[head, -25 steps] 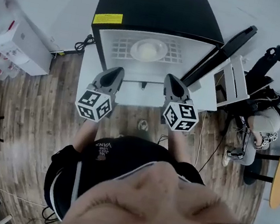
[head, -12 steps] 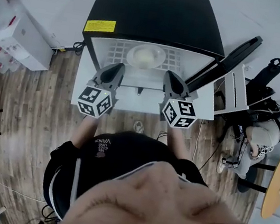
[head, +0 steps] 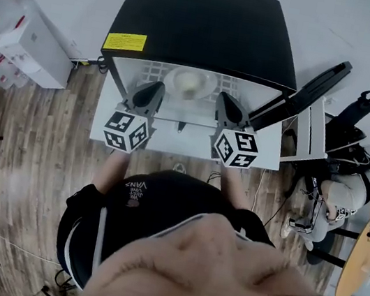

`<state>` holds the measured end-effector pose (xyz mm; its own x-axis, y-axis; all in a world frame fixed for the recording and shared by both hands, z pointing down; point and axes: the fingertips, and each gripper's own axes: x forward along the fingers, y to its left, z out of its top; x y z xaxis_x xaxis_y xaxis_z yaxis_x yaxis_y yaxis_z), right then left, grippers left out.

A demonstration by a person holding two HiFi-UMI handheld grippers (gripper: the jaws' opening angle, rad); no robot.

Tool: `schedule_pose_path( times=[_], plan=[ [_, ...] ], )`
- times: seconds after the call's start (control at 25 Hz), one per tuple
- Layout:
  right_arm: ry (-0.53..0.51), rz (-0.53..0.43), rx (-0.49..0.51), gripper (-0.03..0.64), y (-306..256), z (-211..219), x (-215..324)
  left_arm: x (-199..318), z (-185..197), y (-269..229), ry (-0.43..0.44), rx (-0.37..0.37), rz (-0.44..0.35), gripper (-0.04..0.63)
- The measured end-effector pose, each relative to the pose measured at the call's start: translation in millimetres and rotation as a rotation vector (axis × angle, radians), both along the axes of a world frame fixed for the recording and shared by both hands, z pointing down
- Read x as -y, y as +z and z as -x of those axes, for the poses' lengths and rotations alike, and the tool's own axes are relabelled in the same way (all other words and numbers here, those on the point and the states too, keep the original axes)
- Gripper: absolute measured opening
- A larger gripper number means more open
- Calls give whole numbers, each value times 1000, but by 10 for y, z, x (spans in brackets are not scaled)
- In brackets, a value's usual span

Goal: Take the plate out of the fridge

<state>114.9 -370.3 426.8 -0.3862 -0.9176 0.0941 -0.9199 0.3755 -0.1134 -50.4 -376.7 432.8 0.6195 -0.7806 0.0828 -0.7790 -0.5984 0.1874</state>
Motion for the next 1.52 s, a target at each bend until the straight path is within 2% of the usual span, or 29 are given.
schedule_pose_path(
  times=[0.28, 0.68, 0.72, 0.8, 1.0, 1.2, 1.4, 1.52],
  plan=[
    [-28, 5, -7, 12, 19, 9, 110, 110, -18, 210, -25, -30, 99, 18],
    [-41, 29, -12, 12, 104, -23, 161, 170, -22, 469, -40, -143, 229, 21],
    [-42, 30, -11, 12, 111, -21, 161, 169, -28, 486, -37, -156, 239, 35],
    [-42, 34, -11, 12, 128, -16, 161, 165, -48, 530, -28, -182, 268, 126],
    [-46, 38, -13, 12, 139, 2, 166, 134, -97, 630, -24, -257, 339, 161],
    [-49, 39, -15, 12, 138, 29, 159, 98, -132, 736, -25, -357, 424, 176],
    [-49, 44, -10, 12, 153, 17, 165, 113, -184, 764, -23, -529, 511, 178],
    [-46, 46, -8, 12, 141, 19, 163, 132, -183, 763, -24, -578, 541, 178]
  ],
)
